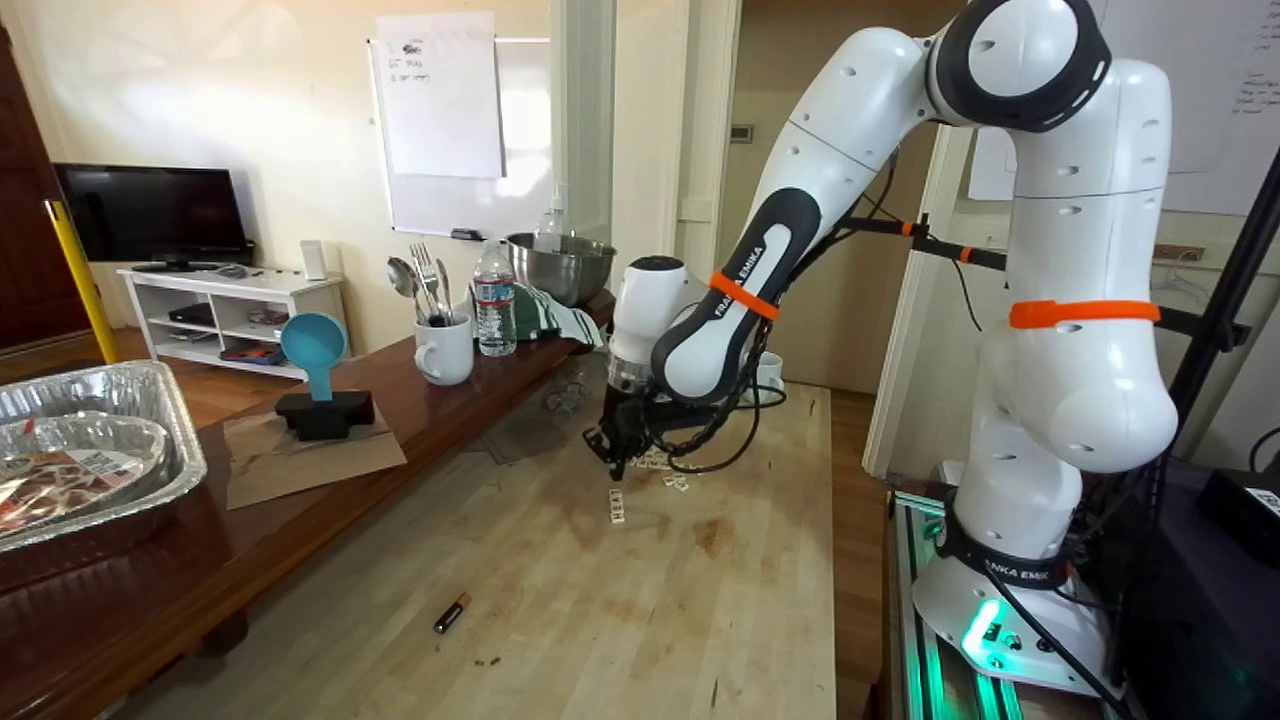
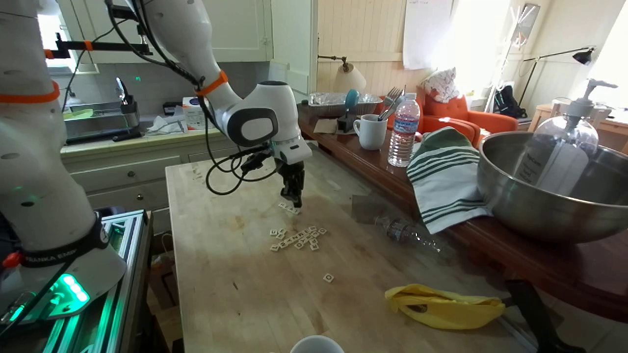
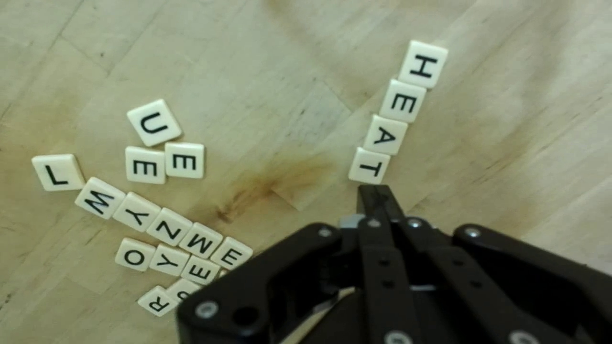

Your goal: Align the small blocks on the table

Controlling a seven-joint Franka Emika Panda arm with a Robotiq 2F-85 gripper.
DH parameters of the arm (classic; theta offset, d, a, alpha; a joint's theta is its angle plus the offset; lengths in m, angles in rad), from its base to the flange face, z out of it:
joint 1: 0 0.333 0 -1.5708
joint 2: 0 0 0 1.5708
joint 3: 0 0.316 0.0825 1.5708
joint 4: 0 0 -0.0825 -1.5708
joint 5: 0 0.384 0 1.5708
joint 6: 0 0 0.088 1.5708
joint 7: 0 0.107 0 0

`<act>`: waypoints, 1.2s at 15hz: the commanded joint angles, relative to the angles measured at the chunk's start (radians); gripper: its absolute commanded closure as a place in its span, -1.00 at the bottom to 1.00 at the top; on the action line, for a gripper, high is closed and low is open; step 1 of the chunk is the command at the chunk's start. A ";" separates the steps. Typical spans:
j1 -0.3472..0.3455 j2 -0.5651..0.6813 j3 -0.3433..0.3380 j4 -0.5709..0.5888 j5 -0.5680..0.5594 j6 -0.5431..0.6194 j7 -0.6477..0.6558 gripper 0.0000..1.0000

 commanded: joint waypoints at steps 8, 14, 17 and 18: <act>-0.025 -0.122 0.059 -0.014 -0.166 -0.161 -0.394 1.00; -0.031 -0.153 0.105 -0.011 -0.245 -0.179 -0.605 1.00; -0.029 -0.161 0.130 -0.011 -0.251 -0.171 -0.719 1.00; -0.028 -0.169 0.140 -0.018 -0.223 -0.163 -0.777 1.00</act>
